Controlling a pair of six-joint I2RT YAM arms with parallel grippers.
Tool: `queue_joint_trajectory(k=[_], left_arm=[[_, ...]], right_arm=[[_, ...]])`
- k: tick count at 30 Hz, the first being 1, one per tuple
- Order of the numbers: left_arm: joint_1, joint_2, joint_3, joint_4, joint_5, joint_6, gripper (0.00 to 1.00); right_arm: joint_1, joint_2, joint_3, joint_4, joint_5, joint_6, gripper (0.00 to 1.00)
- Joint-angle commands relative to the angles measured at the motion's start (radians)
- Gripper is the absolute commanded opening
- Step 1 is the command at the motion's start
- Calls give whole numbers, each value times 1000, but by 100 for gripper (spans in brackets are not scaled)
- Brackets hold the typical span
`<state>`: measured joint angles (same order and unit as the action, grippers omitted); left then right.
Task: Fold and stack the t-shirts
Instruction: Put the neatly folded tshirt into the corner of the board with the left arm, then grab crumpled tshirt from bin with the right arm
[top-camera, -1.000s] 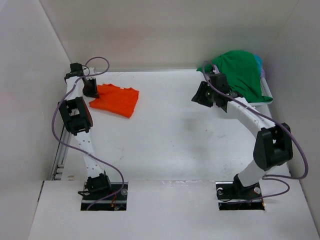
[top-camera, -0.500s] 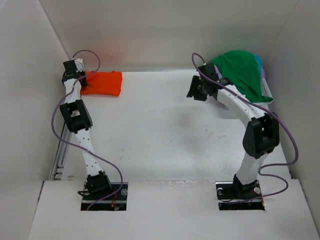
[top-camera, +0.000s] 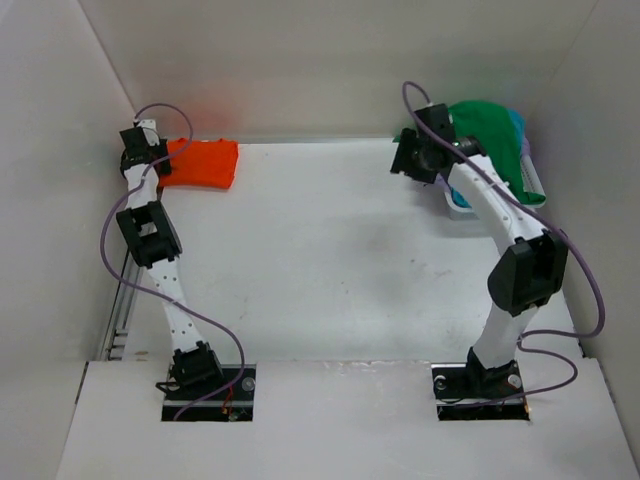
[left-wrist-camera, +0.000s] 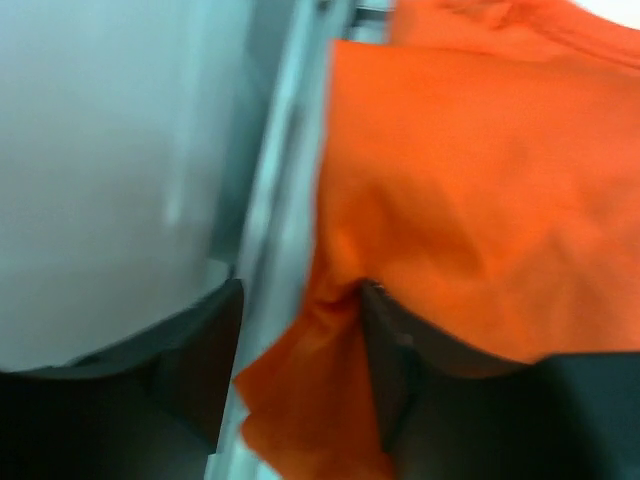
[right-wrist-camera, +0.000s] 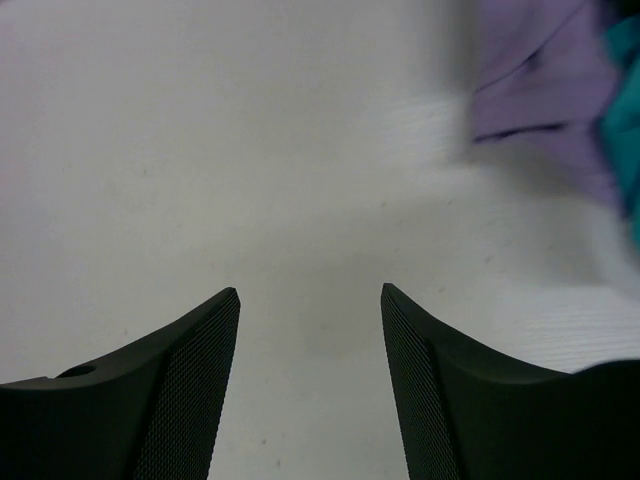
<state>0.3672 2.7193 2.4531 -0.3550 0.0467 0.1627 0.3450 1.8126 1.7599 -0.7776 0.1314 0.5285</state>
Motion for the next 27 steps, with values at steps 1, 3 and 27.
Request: queue_joint_trajectory(k=[1, 3, 27], left_arm=[[11, -151, -49, 24, -28, 6, 54], [9, -187, -72, 24, -36, 15, 57], [-178, -549, -417, -4, -96, 202, 71]], right_arm=[[-126, -32, 130, -48, 128, -79, 64], [-195, 22, 192, -63, 140, -110, 66], [-470, 234, 143, 196, 263, -121, 70]])
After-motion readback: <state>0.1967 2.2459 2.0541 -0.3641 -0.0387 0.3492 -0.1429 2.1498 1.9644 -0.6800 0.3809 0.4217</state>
